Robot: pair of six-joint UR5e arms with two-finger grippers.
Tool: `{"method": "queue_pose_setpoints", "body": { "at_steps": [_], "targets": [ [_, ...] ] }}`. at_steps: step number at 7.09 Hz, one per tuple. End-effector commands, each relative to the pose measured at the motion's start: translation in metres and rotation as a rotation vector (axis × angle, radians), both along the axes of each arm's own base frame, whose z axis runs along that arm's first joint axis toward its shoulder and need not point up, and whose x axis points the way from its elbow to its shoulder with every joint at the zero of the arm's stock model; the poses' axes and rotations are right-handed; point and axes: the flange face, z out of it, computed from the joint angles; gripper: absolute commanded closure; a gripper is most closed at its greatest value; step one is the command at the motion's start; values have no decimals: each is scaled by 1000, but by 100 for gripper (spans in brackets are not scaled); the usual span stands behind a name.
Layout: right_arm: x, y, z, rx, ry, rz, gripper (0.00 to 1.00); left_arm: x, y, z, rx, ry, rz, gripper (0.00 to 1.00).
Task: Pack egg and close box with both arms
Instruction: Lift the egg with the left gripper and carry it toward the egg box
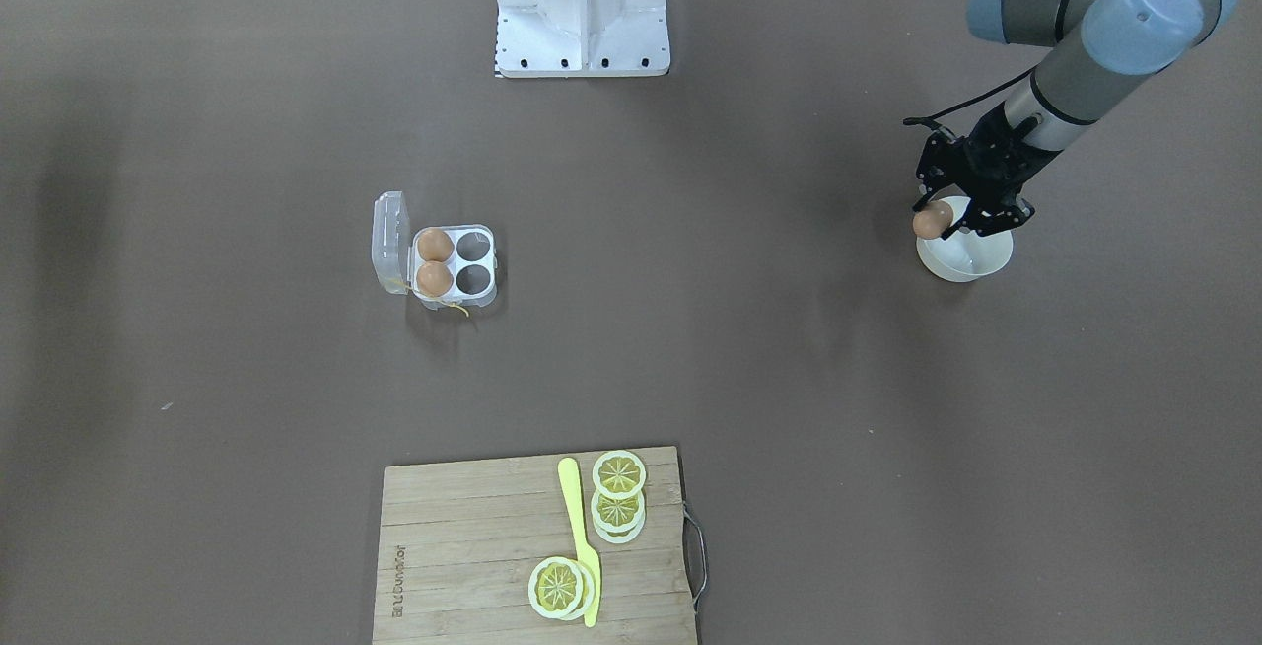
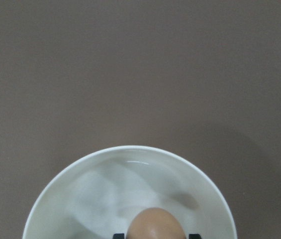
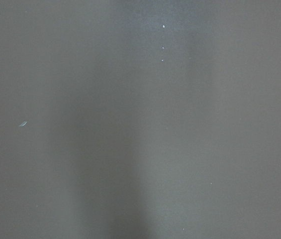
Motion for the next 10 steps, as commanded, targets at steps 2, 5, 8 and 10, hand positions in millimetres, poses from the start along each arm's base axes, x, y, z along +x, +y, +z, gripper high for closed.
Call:
{"method": "queue_pose_setpoints", "body": {
  "at_steps": [2,5,8,10],
  "targets": [
    [0,3,0,2,-2,-4,0,28,-30,-75,-74,108,-104,100],
    [4,31,-3,12,-1,-4,0,97,-10,-165,-95,261,-218,100],
    [-6,33,-7,17,-6,-20,0,149,37,-208,72,501,-217,100],
    [-12,34,-6,15,-6,-33,0,148,51,-215,109,580,-194,100]
  ]
}}
